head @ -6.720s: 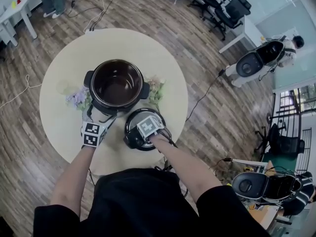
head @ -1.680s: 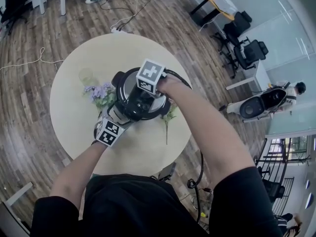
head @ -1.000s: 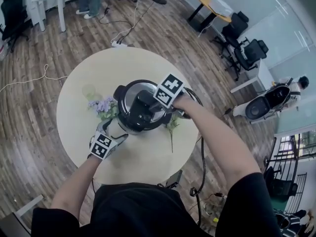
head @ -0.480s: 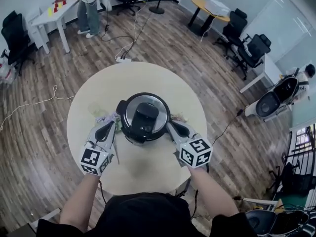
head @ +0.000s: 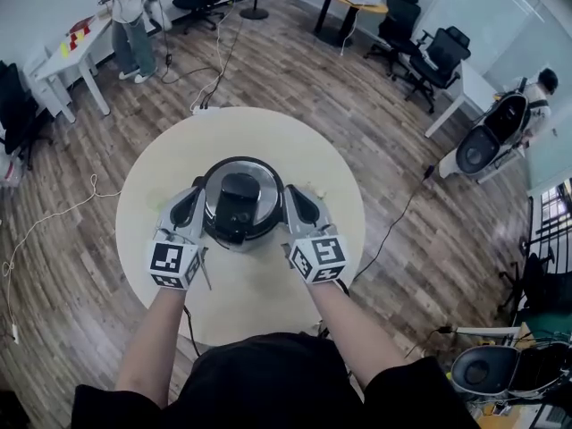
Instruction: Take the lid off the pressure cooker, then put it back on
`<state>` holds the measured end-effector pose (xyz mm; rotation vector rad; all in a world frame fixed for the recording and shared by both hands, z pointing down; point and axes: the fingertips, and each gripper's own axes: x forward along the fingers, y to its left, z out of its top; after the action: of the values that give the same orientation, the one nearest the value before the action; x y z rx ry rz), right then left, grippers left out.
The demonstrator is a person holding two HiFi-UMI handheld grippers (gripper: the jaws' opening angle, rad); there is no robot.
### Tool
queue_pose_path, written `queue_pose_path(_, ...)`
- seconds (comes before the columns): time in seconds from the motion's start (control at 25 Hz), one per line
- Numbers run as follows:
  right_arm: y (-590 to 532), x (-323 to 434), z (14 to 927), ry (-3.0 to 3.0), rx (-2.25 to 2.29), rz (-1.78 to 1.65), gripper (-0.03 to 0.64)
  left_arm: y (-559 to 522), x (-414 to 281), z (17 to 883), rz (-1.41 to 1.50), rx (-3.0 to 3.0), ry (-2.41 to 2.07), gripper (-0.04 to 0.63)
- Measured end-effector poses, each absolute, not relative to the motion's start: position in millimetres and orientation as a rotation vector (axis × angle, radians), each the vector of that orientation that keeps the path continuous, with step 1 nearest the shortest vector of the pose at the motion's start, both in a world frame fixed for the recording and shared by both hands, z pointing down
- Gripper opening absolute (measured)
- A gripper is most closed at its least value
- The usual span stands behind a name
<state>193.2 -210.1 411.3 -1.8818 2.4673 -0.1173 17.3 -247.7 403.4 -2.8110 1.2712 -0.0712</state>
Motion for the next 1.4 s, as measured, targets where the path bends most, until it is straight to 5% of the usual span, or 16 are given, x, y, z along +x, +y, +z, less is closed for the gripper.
queue_pose_path(1.4,-163,246,439,2.504,-2.039,-0.007,0.006,-232,-28,407,-0.024,-2.710,1.284,0.000)
